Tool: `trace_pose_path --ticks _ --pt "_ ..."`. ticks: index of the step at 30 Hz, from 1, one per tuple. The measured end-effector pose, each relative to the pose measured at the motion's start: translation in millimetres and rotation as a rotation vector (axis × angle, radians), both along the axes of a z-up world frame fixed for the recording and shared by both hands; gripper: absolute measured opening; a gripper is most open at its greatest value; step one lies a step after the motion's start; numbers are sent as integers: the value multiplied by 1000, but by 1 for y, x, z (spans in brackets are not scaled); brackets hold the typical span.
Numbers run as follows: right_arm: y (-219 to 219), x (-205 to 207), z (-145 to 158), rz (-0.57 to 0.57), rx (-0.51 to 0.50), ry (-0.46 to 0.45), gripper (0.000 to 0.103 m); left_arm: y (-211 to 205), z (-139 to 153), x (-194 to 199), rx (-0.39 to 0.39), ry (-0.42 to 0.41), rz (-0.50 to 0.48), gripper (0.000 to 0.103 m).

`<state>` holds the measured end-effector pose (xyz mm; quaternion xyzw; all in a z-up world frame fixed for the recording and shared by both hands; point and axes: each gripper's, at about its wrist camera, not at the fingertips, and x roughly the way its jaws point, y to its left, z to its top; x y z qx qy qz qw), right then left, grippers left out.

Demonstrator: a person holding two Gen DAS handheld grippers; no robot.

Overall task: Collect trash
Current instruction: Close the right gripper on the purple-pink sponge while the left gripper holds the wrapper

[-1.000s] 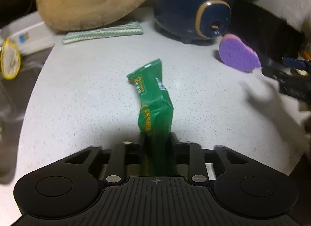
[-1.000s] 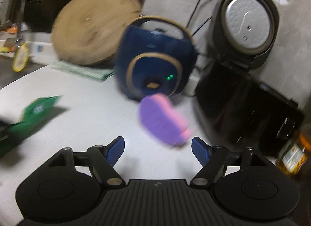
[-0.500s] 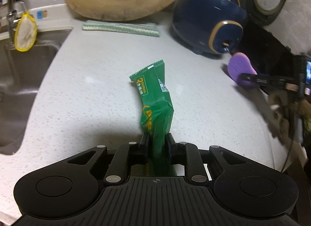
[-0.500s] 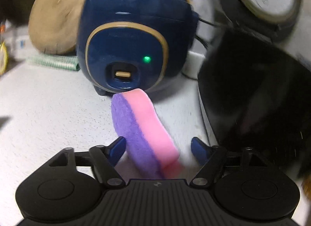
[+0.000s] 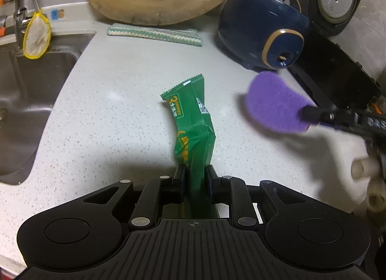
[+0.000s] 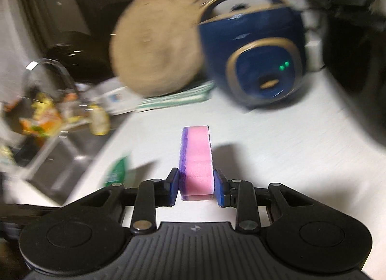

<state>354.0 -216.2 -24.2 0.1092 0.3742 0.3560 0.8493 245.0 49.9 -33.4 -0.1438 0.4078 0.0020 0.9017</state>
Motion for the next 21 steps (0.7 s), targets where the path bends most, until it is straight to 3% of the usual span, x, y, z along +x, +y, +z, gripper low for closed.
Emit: trace_pose_path --ticks 4,7,9,11,15,17,21 --pt "5 -15 -17 20 60 109 30 -1 -1 -2 -5 5 -10 21" --pt "7 -26 -23 4 17 91 32 -2 -3 -3 -10 12 -17 22" --pt "8 -33 -22 -21 -54 38 38 -4 -4 -2 -10 15 -22 21" --pt "9 -41 -20 -54 -150 -43 52 -6 -5 -2 -10 20 -28 21" --pt "12 -58 -18 -103 -315 -203 59 -9 -5 -2 -12 22 -36 22" --pt "15 -64 -16 -108 -368 -279 66 -9 -6 -3 -15 24 -33 22" --pt "18 -82 -12 -116 -443 -423 71 -8 -3 -4 -33 21 -16 22"
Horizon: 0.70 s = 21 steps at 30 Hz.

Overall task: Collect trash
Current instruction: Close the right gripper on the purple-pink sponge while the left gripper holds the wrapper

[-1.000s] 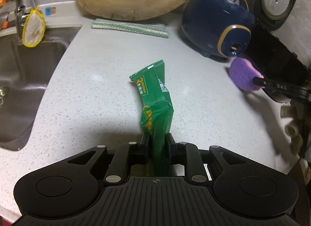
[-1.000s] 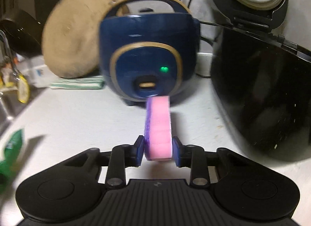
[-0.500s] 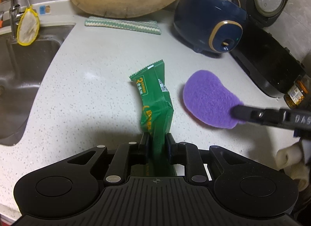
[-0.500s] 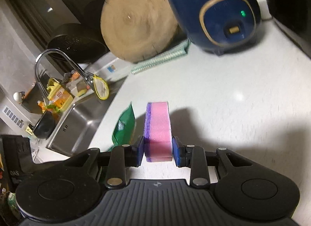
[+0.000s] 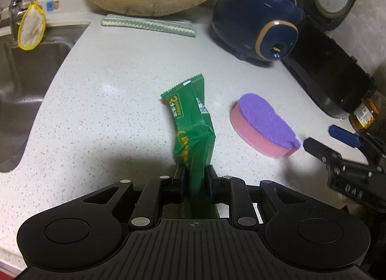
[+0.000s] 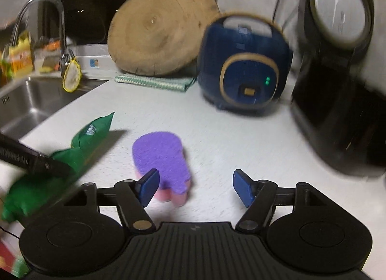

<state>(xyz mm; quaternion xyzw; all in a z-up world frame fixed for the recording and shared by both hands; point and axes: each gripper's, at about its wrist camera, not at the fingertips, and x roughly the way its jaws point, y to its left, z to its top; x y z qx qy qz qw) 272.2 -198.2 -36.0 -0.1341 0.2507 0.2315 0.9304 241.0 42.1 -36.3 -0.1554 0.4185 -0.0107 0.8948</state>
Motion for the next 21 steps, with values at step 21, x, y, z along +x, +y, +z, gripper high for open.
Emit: trace_pose_path --ticks 21 --pt "30 28 -28 53 40 112 80 6 12 -14 73 -9 42 22"
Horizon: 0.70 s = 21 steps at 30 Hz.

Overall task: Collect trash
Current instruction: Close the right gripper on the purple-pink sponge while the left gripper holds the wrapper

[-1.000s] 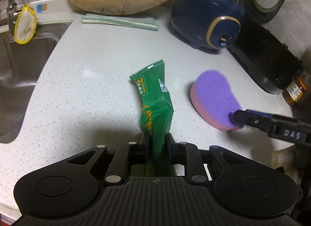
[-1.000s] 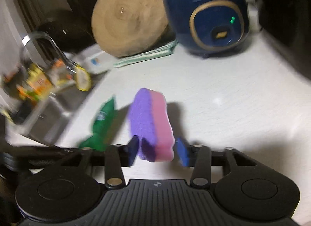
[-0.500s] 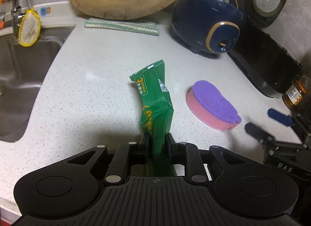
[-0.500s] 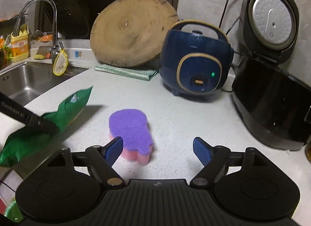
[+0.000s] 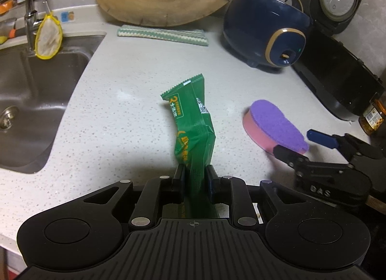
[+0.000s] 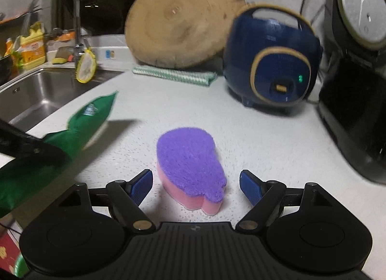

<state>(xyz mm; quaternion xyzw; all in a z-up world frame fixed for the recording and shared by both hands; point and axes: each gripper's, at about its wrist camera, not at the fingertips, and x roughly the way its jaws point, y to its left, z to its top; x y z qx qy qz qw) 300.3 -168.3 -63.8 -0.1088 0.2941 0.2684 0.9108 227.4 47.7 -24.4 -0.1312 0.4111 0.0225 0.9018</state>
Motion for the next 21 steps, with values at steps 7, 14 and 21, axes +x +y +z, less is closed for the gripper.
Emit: trace_pose_path --ticks 7,14,21 --pt "6 6 -11 17 27 58 80 3 -4 2 -7 15 8 22" --pt "1 0 0 93 77 67 80 6 -12 8 -12 50 34 22" --pt "25 19 -4 29 25 35 80 3 -13 6 25 46 34 22"
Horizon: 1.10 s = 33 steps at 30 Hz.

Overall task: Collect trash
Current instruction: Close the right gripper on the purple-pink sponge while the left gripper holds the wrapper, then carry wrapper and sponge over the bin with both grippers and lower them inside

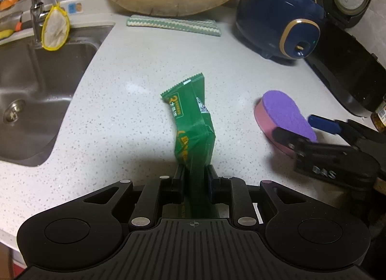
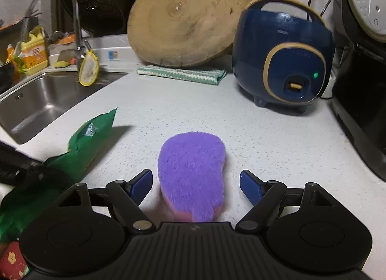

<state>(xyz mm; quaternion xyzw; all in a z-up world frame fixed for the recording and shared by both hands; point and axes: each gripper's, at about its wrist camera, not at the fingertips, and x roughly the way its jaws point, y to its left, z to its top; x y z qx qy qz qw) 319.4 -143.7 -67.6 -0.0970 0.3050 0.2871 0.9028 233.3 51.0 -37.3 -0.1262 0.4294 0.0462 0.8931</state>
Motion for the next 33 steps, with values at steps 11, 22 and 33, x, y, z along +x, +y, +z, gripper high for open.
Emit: trace_pose_path --ticks 11,22,33 --pt "-6 -1 6 4 23 53 59 0 6 -5 -22 -63 0 21" --pt "-12 -41 37 21 110 13 59 6 12 -6 -41 -85 -28 21" --pt "22 -100 57 93 86 -8 59 44 20 -78 -65 -127 4 21"
